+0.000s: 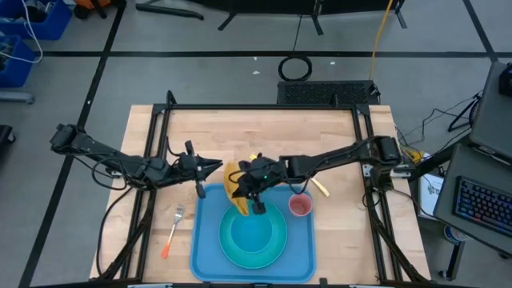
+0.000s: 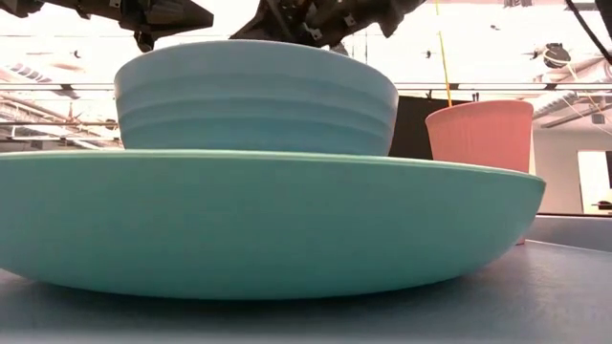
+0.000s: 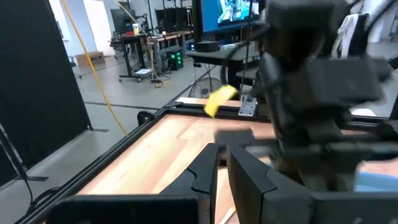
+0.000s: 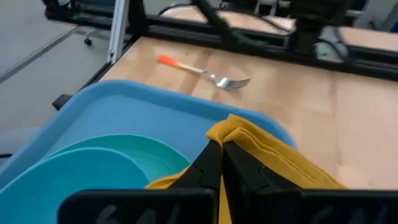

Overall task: Set up tray
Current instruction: Put the yellow table napkin on the blue tray to the left of the green plate

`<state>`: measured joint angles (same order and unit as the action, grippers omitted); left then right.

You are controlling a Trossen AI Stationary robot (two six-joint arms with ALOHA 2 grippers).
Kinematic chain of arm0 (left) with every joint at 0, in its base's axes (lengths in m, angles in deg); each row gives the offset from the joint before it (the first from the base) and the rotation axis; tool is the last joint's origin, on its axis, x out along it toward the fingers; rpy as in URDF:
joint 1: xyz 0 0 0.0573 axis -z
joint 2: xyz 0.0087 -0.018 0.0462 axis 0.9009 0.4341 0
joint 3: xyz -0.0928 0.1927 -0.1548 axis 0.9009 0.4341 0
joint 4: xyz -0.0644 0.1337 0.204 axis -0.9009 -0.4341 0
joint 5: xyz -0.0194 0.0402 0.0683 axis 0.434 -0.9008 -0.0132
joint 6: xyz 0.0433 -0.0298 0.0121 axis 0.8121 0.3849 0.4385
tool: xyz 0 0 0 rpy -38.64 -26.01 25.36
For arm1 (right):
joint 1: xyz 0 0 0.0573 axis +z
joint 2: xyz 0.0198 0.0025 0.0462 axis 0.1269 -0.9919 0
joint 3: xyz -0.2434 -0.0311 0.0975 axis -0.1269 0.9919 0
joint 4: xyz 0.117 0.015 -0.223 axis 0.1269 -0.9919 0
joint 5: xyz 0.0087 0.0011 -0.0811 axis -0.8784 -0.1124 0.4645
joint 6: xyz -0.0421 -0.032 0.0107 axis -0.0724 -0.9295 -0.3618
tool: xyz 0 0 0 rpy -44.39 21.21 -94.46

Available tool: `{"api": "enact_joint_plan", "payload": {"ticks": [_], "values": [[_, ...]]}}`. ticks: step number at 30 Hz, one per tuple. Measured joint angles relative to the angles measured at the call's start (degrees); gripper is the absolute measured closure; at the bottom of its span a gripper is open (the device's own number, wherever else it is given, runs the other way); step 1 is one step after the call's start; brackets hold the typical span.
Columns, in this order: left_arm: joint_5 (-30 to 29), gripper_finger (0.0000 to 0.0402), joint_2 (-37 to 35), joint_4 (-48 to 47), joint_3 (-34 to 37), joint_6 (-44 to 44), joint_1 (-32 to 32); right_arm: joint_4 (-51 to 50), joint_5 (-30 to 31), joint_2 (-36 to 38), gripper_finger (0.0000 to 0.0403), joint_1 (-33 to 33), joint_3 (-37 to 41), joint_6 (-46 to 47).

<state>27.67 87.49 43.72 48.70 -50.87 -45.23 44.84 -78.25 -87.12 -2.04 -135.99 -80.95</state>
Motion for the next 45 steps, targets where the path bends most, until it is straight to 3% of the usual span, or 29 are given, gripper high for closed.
{"api": "enact_joint_plan", "payload": {"ticks": [10,21,45], "values": [[0.28,0.036,-0.79,-0.06,0.0,0.03,0.94,0.16,-2.95,-7.1,0.0403,1.68,-6.24,-0.68],[0.35,0.036,-3.45,0.02,0.0,0.03,0.96,2.71,-7.55,-7.41,0.0403,2.16,-7.26,3.11],[0.24,0.036,-5.99,0.01,0.0,0.71,0.9,8.72,-2.73,-10.32,0.0403,6.82,-7.19,8.02]]}}
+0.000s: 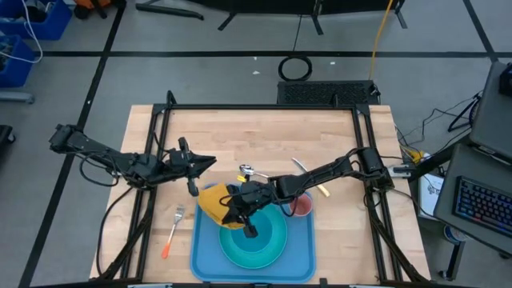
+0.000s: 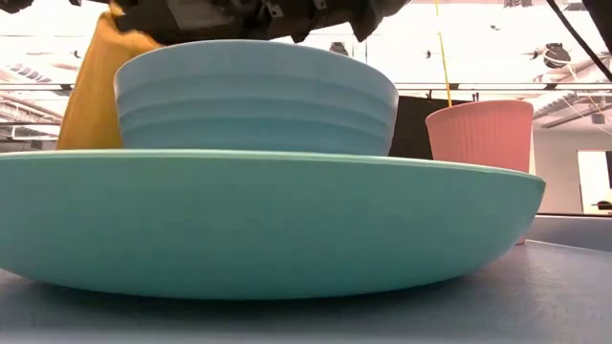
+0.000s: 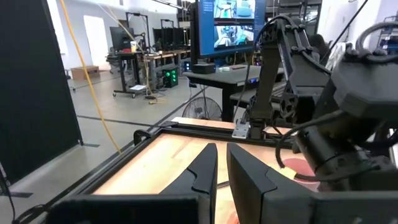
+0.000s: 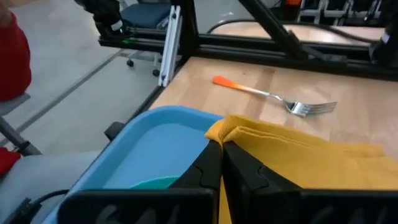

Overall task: Set up tray
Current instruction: Put the yellow table napkin on the blue tray to the left of the green plate

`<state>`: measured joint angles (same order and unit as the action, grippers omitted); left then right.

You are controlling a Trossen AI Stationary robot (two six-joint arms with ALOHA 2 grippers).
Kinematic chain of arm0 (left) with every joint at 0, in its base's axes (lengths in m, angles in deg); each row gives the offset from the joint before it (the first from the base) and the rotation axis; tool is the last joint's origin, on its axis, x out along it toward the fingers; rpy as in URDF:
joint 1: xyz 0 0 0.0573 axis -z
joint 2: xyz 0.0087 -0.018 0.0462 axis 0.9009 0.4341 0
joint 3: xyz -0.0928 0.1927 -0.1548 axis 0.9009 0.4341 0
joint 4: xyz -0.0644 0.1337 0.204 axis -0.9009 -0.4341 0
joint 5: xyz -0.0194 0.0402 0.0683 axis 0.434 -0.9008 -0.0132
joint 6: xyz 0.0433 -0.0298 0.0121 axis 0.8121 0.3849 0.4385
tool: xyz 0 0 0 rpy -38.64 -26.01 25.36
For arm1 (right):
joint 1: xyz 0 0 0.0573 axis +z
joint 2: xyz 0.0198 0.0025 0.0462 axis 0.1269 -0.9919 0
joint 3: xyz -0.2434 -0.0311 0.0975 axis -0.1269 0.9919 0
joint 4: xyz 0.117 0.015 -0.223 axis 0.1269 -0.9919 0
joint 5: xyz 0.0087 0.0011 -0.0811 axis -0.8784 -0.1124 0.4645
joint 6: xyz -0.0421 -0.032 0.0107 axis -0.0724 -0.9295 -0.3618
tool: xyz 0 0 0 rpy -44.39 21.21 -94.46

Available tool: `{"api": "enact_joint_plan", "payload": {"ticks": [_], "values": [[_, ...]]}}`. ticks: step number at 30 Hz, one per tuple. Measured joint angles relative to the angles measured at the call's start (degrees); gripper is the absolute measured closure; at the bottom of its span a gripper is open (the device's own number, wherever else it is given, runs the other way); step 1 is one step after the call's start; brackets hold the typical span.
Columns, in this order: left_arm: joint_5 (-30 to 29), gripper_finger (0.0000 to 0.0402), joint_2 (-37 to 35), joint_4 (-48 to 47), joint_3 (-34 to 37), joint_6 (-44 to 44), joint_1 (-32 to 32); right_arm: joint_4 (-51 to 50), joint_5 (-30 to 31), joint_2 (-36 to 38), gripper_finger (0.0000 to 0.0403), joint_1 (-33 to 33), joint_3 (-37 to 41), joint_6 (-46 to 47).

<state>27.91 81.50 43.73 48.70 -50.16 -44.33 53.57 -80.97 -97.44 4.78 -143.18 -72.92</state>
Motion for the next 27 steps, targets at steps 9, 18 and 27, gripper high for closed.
{"api": "enact_joint_plan", "payload": {"ticks": [9,18,27], "values": [[-0.02,0.036,0.02,-1.95,0.0,-2.66,0.0,2.38,-0.12,-1.52,0.0403,0.9,-0.68,-0.1],[-0.04,0.036,0.02,-2.68,0.0,-3.56,0.0,6.79,-0.03,-2.75,0.0403,1.75,-0.68,0.85],[-0.04,0.036,0.02,-2.93,0.0,-3.69,0.0,8.2,0.1,-3.04,0.0403,2.17,-0.68,1.29]]}}
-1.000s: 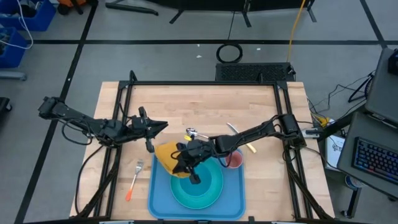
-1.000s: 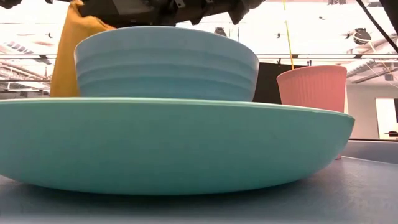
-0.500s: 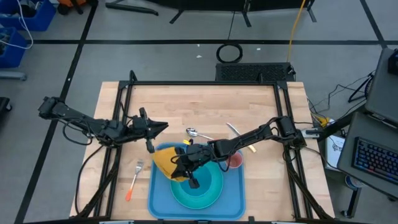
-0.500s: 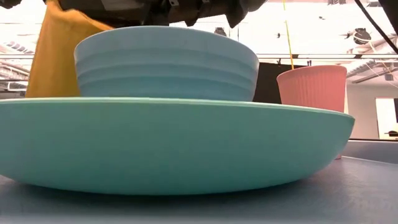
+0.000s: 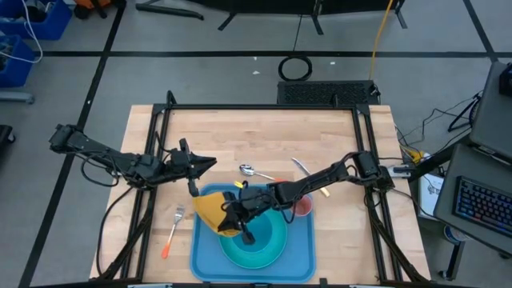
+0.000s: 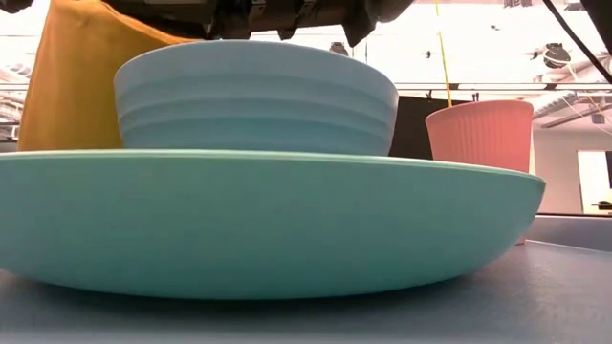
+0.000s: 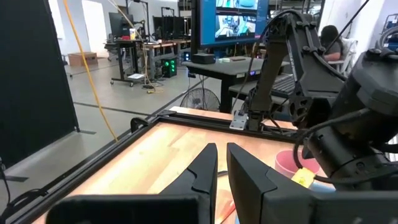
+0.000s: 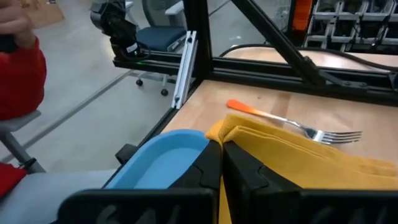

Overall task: Set up tray
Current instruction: Put the yellow table napkin on the blue tray to the left of the green plate

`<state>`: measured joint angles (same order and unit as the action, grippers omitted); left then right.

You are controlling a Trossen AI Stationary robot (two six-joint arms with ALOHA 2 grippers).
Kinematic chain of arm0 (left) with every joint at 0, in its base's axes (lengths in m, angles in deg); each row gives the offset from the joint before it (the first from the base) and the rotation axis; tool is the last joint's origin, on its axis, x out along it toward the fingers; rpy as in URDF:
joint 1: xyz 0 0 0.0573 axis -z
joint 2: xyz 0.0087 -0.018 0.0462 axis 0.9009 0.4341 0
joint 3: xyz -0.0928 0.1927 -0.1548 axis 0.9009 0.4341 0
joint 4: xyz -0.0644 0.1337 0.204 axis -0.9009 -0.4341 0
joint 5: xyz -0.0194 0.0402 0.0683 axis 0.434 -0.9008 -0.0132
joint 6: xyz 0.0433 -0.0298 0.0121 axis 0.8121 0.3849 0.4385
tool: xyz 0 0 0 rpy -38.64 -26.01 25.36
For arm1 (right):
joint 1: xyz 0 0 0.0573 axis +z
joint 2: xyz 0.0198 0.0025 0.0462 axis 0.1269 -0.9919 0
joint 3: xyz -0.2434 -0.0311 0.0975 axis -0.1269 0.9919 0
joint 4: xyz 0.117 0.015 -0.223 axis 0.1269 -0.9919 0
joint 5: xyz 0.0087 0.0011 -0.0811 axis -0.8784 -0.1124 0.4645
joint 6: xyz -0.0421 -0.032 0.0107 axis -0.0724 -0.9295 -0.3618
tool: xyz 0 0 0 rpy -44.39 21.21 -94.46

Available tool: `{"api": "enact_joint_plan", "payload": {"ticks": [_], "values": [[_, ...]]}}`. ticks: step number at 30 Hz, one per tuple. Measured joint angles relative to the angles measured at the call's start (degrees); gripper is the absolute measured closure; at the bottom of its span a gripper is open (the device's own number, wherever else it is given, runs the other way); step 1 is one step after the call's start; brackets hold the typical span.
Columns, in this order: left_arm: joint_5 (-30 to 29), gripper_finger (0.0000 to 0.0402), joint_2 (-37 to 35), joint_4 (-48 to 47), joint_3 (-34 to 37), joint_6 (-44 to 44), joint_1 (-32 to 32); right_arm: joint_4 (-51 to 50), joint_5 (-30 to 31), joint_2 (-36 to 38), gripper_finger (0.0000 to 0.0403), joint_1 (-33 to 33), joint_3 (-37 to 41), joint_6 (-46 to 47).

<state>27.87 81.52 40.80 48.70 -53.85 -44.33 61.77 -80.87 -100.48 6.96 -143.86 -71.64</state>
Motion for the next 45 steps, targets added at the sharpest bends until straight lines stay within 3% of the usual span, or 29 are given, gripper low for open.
{"api": "enact_joint_plan", "payload": {"ticks": [7,12,32,45], "values": [[0.0,0.036,0.0,-0.03,0.0,0.02,0.0,0.71,2.01,0.0,0.0403,0.51,0.0,-0.17],[-0.02,0.036,0.0,-0.02,0.0,0.02,0.0,0.36,-1.66,0.0,0.0403,0.48,0.0,-1.55],[0.03,0.036,0.0,-0.25,0.0,-1.17,0.02,0.89,-0.34,-1.57,0.04,1.74,-0.02,-1.4],[0.02,0.036,0.0,-1.29,0.0,-1.26,0.02,1.98,-3.3,-1.57,0.0314,2.2,-0.02,-3.06]]}}
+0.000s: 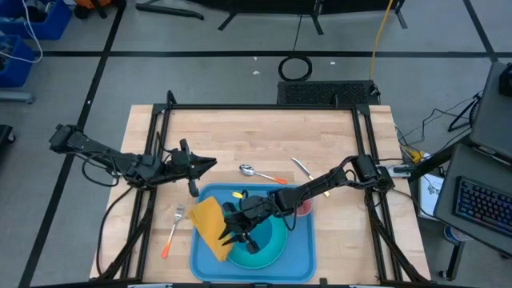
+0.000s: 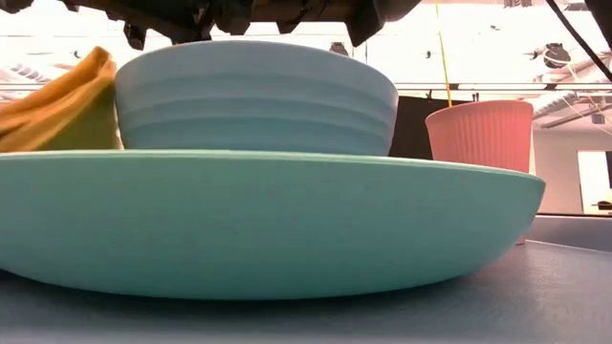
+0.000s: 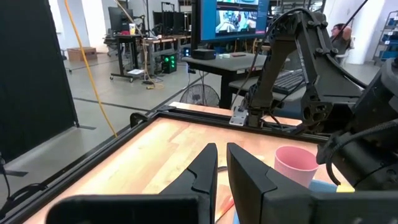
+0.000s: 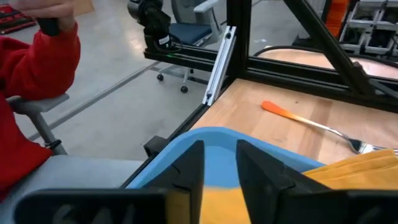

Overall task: Set up tray
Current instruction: Put the yellow table napkin on the blue tray to the left of the green plate

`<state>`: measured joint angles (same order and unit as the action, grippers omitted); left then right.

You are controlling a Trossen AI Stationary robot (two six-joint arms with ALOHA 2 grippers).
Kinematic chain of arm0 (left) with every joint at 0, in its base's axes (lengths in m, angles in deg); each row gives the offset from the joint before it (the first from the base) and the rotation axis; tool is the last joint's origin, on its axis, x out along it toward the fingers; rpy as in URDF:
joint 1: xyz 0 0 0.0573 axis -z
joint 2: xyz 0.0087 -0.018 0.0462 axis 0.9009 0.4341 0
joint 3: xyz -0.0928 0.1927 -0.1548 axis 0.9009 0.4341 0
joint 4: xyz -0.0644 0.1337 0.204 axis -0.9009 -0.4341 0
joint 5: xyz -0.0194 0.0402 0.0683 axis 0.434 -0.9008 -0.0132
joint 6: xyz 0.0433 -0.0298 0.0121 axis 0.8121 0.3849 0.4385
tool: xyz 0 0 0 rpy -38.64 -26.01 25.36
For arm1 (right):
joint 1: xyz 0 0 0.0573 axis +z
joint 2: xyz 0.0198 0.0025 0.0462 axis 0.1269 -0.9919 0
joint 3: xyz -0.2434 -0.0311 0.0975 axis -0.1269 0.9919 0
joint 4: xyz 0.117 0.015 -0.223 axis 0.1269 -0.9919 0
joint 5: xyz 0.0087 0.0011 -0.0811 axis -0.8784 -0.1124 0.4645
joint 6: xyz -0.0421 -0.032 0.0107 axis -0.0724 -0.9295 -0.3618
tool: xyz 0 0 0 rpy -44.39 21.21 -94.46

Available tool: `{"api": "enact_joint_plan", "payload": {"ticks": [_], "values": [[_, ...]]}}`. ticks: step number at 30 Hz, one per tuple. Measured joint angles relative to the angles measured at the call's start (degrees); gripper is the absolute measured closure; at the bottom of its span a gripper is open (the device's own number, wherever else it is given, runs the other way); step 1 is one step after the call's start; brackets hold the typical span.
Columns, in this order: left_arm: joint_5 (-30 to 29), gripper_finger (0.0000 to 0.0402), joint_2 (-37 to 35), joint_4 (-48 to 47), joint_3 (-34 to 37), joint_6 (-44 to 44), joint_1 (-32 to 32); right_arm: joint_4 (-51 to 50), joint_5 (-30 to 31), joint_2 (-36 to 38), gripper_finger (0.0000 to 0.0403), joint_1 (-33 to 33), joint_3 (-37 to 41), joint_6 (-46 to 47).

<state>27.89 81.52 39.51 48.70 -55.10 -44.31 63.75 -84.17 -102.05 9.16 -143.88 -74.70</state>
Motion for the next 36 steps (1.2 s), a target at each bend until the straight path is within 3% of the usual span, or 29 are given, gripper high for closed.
{"api": "enact_joint_plan", "payload": {"ticks": [6,12,15,20,27,31,36], "values": [[0.71,0.036,0.0,-0.16,0.0,-0.61,0.0,-0.52,0.0,0.22,0.027,-0.04,0.0,-1.15],[12.62,0.036,0.27,-6.27,0.0,-9.56,1.21,-12.12,-0.02,6.76,0.0261,-0.04,0.6,-5.48],[12.43,0.036,2.68,-7.55,-0.02,-13.95,3.84,-15.54,0.05,10.89,0.0268,0.39,3.41,-7.12],[11.69,0.036,7.13,-8.04,0.0,-20.5,8.13,-13.65,0.81,20.08,0.0283,1.58,11.95,-7.88],[14.04,0.0378,13.79,-8.76,0.0,-26.08,16.43,-3.32,13.0,33.16,0.0297,3.22,29.92,-7.53],[11.98,0.0396,15.52,-9.05,0.0,-29.1,21.35,4.88,16.6,39.17,0.03,3.34,39.34,-5.41],[13.3,0.0398,19.02,-11.33,0.0,-42.12,23.29,10.57,17.03,43.99,0.0301,3.08,46.94,-2.63]]}}
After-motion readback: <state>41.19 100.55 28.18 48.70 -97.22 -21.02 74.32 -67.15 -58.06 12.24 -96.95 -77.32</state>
